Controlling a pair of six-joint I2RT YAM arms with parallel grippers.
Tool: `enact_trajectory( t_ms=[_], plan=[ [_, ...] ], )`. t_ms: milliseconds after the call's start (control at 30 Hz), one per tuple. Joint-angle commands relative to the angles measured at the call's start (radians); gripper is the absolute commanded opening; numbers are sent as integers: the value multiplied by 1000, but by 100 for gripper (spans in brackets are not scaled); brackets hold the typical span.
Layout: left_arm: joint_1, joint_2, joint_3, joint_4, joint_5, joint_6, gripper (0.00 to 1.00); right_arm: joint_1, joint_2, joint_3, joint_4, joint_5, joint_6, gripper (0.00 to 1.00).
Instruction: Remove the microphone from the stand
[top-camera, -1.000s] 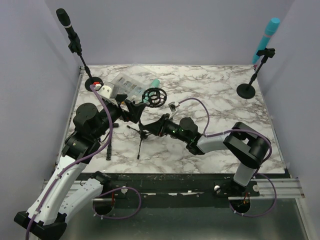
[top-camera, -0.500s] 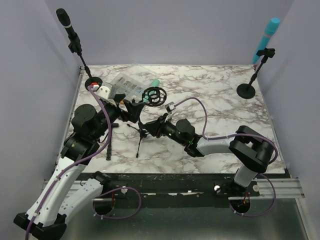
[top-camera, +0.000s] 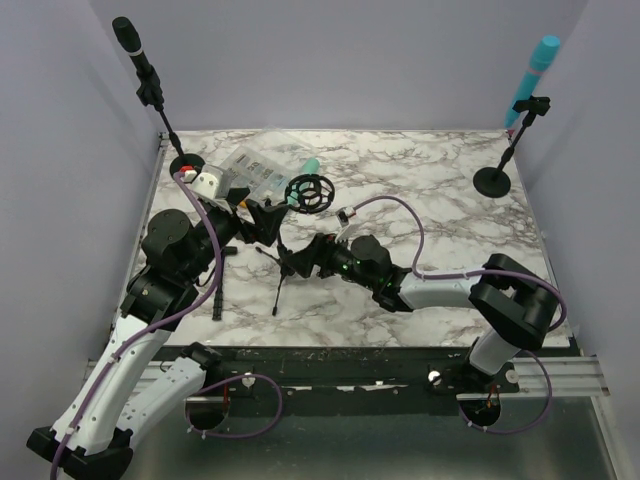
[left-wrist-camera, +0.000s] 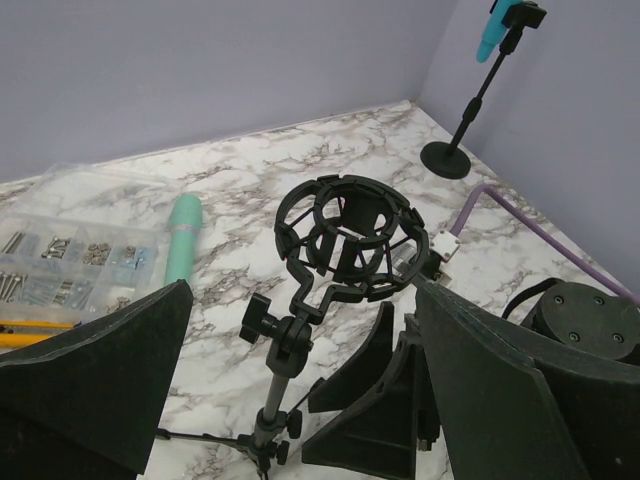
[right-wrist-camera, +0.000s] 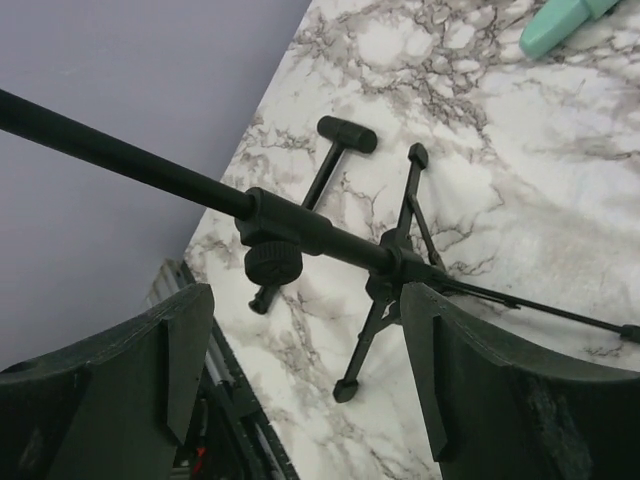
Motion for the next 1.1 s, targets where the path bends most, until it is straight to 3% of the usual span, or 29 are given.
enact_trajectory(
  t_ms=[0, 100, 233, 467, 667, 1000, 1067],
  plan=[
    [-5, -11, 3, 0, -10, 10, 98, -9, -32, -2, -22, -64, 179, 83],
    [-4, -16, 1, 2, -12, 10, 99, -32, -11, 4, -9, -98, 290, 80],
    [-4, -20, 1, 2, -11, 9, 98, -73, 46, -16, 144, -188, 418, 64],
    [-4, -23, 1, 3, -4, 7, 98, -97, 167, 30, 296, -302, 546, 63],
    [-5, -26, 3, 1, -1, 7, 99, -97, 226, 29, 405, -322, 565, 56],
    [-5, -23, 3, 1, 2, 6, 99, -97, 249, 37, 418, -306, 557, 55],
    [-5, -23, 3, 2, 2, 6, 99, -97, 257, 43, 420, -309, 558, 51]
  ],
)
